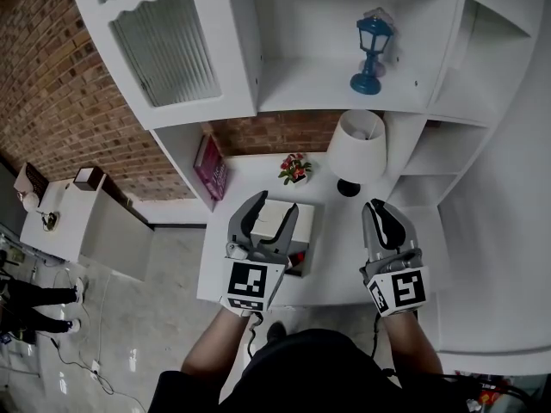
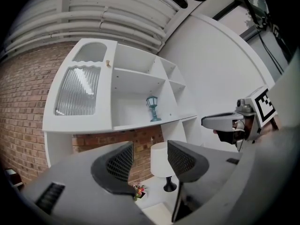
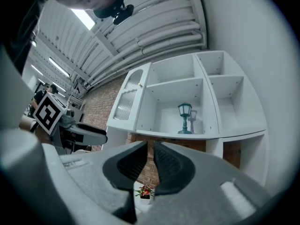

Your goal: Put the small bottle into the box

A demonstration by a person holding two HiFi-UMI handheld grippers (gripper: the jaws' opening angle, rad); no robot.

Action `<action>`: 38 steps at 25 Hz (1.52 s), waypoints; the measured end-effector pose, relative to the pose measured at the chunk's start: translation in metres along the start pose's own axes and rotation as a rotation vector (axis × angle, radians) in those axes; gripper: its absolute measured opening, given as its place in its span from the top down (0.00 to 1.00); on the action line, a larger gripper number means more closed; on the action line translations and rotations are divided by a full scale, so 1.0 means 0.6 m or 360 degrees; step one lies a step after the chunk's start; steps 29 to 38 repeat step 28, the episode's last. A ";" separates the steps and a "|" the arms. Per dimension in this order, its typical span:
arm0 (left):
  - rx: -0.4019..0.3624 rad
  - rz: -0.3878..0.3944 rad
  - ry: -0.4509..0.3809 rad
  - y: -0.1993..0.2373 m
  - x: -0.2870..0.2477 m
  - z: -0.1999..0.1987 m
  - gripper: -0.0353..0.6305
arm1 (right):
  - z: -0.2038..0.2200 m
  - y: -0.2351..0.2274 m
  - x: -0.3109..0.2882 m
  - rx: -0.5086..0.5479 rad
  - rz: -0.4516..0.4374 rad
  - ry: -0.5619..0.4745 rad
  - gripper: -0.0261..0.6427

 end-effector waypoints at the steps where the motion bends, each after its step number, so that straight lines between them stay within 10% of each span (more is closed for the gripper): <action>1: 0.0000 -0.0004 0.0001 0.000 0.001 0.000 0.61 | 0.000 -0.001 0.001 -0.0001 -0.0001 -0.0002 0.90; 38: 0.0015 0.0015 0.0041 0.035 -0.007 0.021 0.61 | 0.009 0.018 -0.019 -0.0007 0.0029 0.0032 0.92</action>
Point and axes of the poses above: the fingertips, and each gripper's own axes: x backward along the fingers, y to its left, z out of its underside, the point moved 8 cm from there along x, backward along the fingers, and after that the axes turned 12 degrees about -z, right-handed, at the moved point
